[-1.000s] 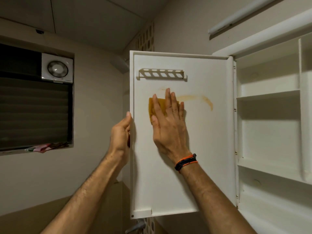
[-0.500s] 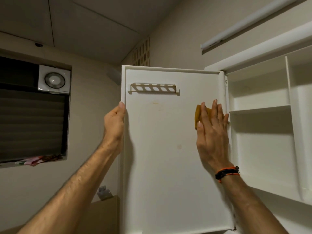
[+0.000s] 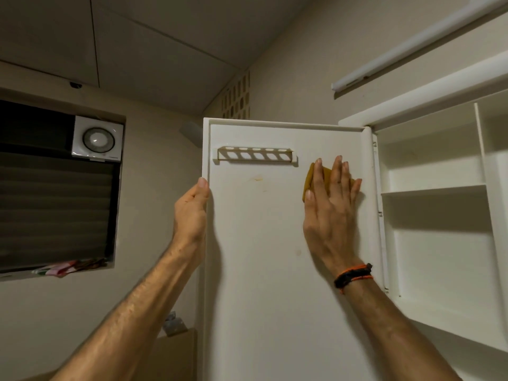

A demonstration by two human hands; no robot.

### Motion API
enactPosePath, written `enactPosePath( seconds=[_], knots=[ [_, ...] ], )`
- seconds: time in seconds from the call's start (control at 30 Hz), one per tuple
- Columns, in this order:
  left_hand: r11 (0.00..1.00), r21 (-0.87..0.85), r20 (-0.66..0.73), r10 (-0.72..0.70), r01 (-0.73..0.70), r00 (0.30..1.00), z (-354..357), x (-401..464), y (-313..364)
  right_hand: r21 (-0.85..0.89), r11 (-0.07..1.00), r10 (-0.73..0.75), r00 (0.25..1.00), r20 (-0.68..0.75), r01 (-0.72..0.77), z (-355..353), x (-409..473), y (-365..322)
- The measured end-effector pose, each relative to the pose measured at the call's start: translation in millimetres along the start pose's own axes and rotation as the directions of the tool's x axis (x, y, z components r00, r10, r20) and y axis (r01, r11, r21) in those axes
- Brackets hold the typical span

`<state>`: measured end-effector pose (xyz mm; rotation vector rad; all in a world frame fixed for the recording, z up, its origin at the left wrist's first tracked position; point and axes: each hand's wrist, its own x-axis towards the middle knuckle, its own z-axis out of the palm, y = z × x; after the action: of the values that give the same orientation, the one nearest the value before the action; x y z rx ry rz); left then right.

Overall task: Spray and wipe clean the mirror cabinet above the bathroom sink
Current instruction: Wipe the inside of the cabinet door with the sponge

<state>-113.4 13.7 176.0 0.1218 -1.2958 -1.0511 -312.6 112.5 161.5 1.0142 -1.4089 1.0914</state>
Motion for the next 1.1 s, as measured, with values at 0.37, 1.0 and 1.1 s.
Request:
enactPosePath(
  seconds=[0.37, 1.0, 1.1],
  knots=[
    [0.98, -0.178, 0.145, -0.069, 0.095, 0.987, -3, -6, 9, 0.017, 0.966, -0.257, 0.962, 0.096, 0.257, 33, -9, -137],
    [0.987, -0.125, 0.019, -0.099, 0.101, 0.995, -5, 1, 2, -0.001, 0.994, 0.113, 0.992, -0.055, -0.113, -3, 9, 23],
    [0.987, -0.11, 0.018, -0.114, 0.115, 0.993, -6, 0, 3, 0.016, 0.983, 0.185, 0.975, -0.125, -0.184, 3, 10, 10]
  ],
)
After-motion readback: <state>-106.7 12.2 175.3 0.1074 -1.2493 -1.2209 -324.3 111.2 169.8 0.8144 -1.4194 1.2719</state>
